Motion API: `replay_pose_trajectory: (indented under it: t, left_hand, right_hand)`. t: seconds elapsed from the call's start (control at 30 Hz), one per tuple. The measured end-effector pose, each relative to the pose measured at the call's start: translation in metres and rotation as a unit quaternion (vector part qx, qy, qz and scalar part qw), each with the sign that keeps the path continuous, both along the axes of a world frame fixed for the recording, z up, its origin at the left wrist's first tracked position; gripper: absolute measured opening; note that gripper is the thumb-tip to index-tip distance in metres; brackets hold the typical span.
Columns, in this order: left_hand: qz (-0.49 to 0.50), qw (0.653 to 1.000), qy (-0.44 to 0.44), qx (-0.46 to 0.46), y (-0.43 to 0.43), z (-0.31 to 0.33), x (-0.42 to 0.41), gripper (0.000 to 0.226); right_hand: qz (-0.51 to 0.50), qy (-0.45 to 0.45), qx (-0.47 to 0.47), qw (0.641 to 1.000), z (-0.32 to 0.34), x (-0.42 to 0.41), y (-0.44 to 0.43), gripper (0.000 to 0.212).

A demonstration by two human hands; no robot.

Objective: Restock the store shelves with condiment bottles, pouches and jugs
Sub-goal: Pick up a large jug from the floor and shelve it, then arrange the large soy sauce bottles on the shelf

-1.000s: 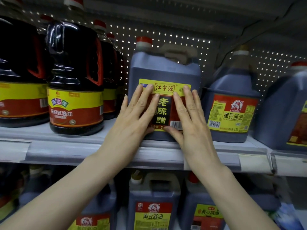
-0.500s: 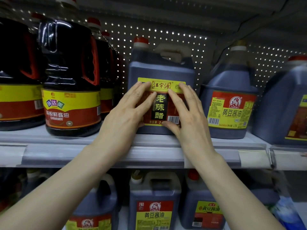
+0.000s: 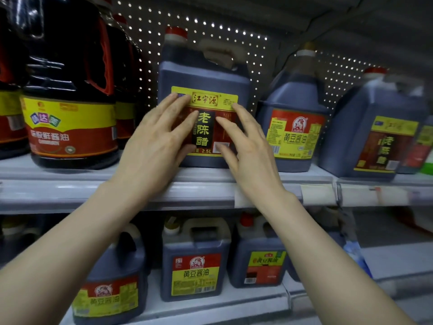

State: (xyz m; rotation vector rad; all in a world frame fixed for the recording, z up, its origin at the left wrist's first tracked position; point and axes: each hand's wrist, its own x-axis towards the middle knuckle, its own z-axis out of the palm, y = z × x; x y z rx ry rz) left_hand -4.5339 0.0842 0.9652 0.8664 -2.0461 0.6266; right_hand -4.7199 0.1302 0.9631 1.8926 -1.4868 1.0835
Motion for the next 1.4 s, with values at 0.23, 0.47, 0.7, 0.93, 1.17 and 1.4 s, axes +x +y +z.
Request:
replay_pose_trajectory:
  t: [0.23, 0.47, 0.7, 0.93, 1.17, 1.4]
  left_hand:
    - [-0.009, 0.999, 0.009, 0.042, 0.043, -0.024, -0.027, 0.052]
    - [-0.01, 0.997, 0.013, 0.072, 0.103, -0.057, -0.054, 0.049]
    - [0.005, 0.991, 0.002, 0.133, 0.179, -0.122, -0.082, 0.05]
    - [0.017, 0.972, -0.021, 0.235, 0.248, -0.222, -0.087, 0.049]
    - [0.013, 0.943, -0.039, 0.331, 0.289, -0.321, -0.083, 0.049]
    - [-0.002, 0.893, -0.043, 0.448, 0.31, -0.432, -0.072, 0.055]
  right_hand:
    - [-0.002, -0.018, 0.047, 0.999, -0.021, -0.022, 0.04, 0.044]
    - [0.025, -0.035, 0.083, 0.996, -0.052, -0.047, 0.098, 0.043]
    - [0.033, -0.037, 0.141, 0.989, -0.119, -0.076, 0.17, 0.047]
    - [0.068, -0.084, 0.247, 0.963, -0.219, -0.077, 0.234, 0.047]
    - [0.043, -0.113, 0.347, 0.93, -0.315, -0.071, 0.281, 0.048]
    - [0.001, -0.153, 0.458, 0.876, -0.426, -0.066, 0.314, 0.051]
